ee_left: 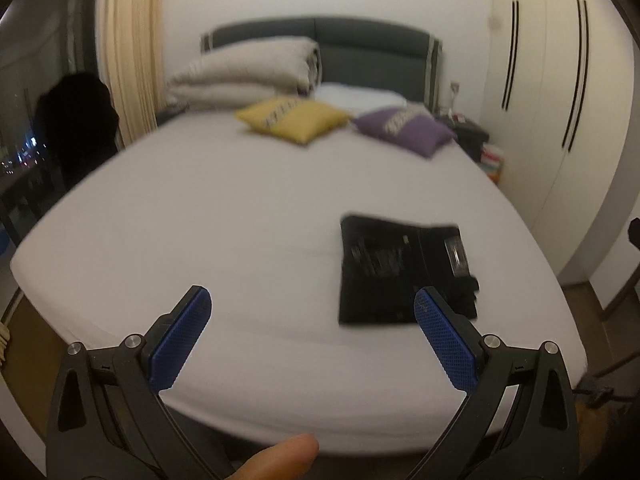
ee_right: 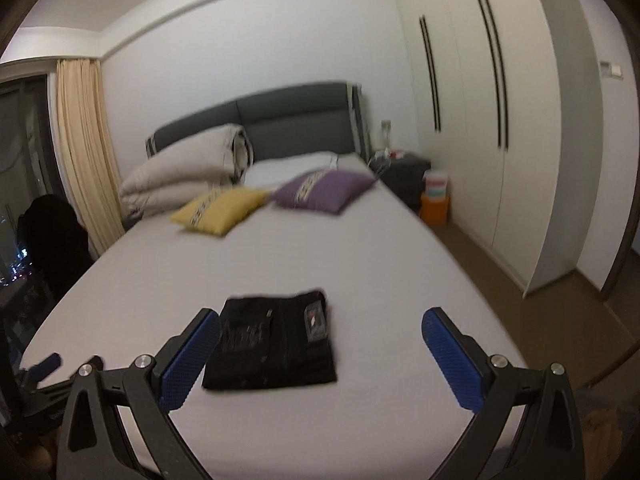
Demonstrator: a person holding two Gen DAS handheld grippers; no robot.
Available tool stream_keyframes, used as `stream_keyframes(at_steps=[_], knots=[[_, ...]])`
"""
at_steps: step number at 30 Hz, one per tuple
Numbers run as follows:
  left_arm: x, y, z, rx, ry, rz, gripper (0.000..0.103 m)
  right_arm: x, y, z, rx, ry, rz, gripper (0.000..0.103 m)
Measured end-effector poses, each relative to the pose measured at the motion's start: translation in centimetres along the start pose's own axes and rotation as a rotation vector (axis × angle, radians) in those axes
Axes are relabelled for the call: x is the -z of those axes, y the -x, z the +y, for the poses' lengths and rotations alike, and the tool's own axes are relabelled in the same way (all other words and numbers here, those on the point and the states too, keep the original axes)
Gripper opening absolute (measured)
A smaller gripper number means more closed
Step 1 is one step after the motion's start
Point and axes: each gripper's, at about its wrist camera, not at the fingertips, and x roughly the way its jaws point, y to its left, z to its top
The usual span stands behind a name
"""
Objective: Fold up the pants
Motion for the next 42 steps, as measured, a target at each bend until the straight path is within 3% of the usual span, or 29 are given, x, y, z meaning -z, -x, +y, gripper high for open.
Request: stream_keyframes(at_steps=[13, 42], knots=[[1.6, -6.2, -2.4, 0.007, -0.029, 0.132, 0.103, 4.0, -2.8, 1.8, -0.002, 0.051, 0.173, 0.103], [2.6, -7.7, -2.4, 0.008, -0.037, 0.171, 0.103, 5.5, -3.5, 2.8, -0.027, 0.071, 0.243, 0.103]])
